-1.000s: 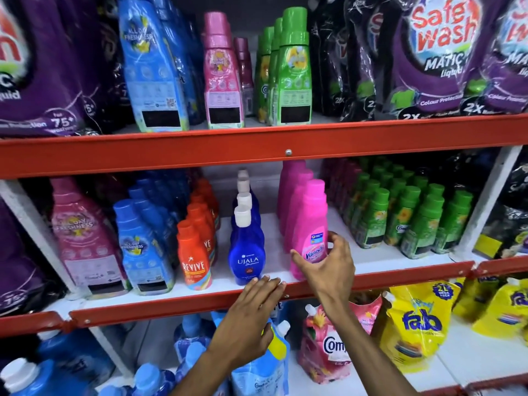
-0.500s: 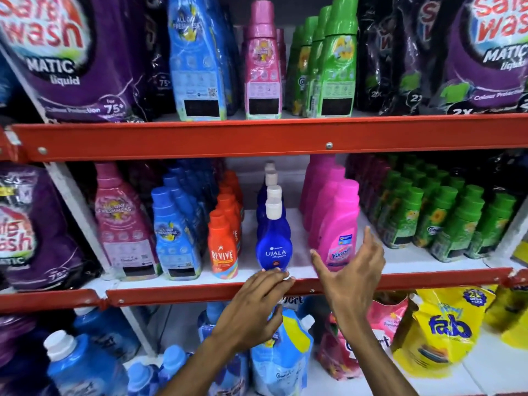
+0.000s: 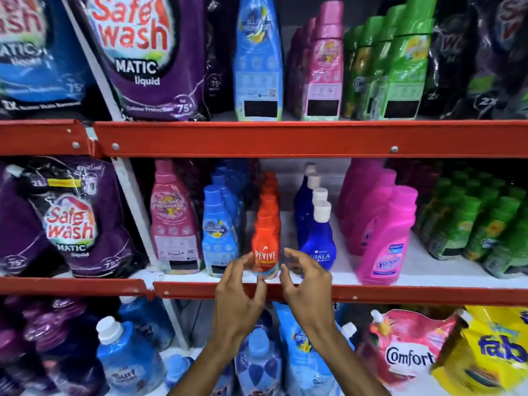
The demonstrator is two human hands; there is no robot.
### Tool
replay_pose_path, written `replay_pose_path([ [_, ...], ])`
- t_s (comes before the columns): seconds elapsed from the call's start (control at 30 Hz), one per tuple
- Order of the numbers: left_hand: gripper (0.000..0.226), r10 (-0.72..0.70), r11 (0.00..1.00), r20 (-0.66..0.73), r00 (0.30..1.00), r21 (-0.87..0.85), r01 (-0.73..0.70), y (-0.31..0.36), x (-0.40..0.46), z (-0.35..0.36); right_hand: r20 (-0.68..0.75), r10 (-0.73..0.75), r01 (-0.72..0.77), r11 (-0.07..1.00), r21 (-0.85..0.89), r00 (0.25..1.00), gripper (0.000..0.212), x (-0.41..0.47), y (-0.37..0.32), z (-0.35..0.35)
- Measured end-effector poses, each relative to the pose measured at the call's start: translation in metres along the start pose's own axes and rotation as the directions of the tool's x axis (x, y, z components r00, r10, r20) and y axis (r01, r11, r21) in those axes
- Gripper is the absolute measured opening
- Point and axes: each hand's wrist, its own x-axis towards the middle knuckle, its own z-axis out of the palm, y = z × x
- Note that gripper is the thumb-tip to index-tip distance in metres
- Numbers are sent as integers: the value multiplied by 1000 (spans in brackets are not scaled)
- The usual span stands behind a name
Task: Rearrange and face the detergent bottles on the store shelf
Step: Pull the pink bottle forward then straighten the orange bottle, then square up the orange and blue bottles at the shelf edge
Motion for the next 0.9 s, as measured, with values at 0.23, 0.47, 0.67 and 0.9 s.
replay_pose_path([
  [0.23,42,-41,996,69,997,80,36,-9,12,7,169,117,-112,993,-41,979,37,5,8,19],
  [0.47,25,-82,995,125,989,61,74,-17,21,14,166,143,-130,988,-89,976,34,9,15,23],
  [0.67,27,-94,996,102,990,14,93,-15,22,18,143,173,-162,983,-84,974,36,9,20,27],
  [0.9,29,-103,995,87,991,11,103,-12,21,16,131,178,-160,978,-136,975,34,10,23,29],
])
